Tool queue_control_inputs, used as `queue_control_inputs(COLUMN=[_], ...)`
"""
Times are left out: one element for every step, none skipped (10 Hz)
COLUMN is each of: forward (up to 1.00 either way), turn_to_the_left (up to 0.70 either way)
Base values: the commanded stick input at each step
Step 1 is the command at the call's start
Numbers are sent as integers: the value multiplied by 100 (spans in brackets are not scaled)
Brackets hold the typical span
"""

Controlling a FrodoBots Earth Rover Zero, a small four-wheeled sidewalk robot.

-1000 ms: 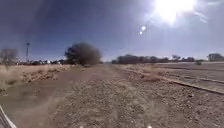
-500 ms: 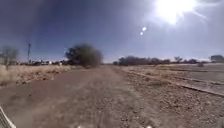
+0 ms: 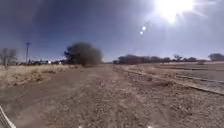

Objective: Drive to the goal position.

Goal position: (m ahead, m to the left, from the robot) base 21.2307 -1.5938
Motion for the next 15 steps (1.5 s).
queue_control_inputs(forward=[70, 70, 70, 70, 70, 70, 70, 70, 70, 70, 70, 70, 70, 70, 70], turn_to_the_left=[0, 0, 0, 0, 0, 0, 0, 0, 0, 0, 0, 0, 35, 35, 35])
